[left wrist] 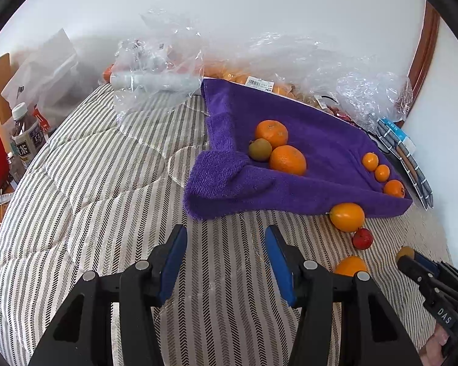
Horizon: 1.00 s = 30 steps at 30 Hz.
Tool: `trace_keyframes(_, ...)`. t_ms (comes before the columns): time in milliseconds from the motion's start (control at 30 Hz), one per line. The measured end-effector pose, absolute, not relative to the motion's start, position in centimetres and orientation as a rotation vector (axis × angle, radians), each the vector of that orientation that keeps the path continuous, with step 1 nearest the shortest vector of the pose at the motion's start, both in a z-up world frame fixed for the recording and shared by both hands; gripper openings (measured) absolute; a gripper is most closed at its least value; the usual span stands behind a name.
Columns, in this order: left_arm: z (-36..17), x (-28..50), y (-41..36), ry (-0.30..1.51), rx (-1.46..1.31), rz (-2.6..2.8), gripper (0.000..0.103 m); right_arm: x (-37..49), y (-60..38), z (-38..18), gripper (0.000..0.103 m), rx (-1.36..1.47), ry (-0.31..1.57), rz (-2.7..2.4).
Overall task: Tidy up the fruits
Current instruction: 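Grasp the yellow pear-shaped fruit with the right gripper, then grasp a loose orange with the left gripper while the right holds the yellow fruit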
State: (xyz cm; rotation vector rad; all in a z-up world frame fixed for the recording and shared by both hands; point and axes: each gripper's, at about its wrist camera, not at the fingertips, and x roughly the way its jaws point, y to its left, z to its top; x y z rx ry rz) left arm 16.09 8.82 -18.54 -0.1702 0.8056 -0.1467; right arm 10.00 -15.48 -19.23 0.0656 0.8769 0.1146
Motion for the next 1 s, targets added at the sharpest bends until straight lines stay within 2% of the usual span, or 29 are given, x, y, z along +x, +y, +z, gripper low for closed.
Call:
trace_keyframes(200,-18.2,15.2,7.7,0.787,-0.160,-0.233,0.051,9.0,-19.2,-18.0,0.028,0.103,0.833,0.036)
trace_keyframes(700,-19.2,13.8,0.2,0.898,-0.144,-0.432,0.051,6.4,-23.7,-17.5,0.028,0.121,0.787,-0.015)
trace_keyframes(800,-19.0,13.4,-0.7,0.876,-0.085,-0.409,0.043,6.1,-24.0,-17.9,0.028,0.114,0.786,-0.026)
trace_keyframes(833,-19.1,13.4,-0.9,0.877,-0.075,-0.404,0.032,6.0,-24.1,-18.0,0.028,0.118,0.786,-0.024)
trace_keyframes(1000,-19.3,13.5,-0.6,0.880,-0.083,-0.406,0.030,6.1,-24.1,-18.6,0.028,0.150,0.793,-0.007)
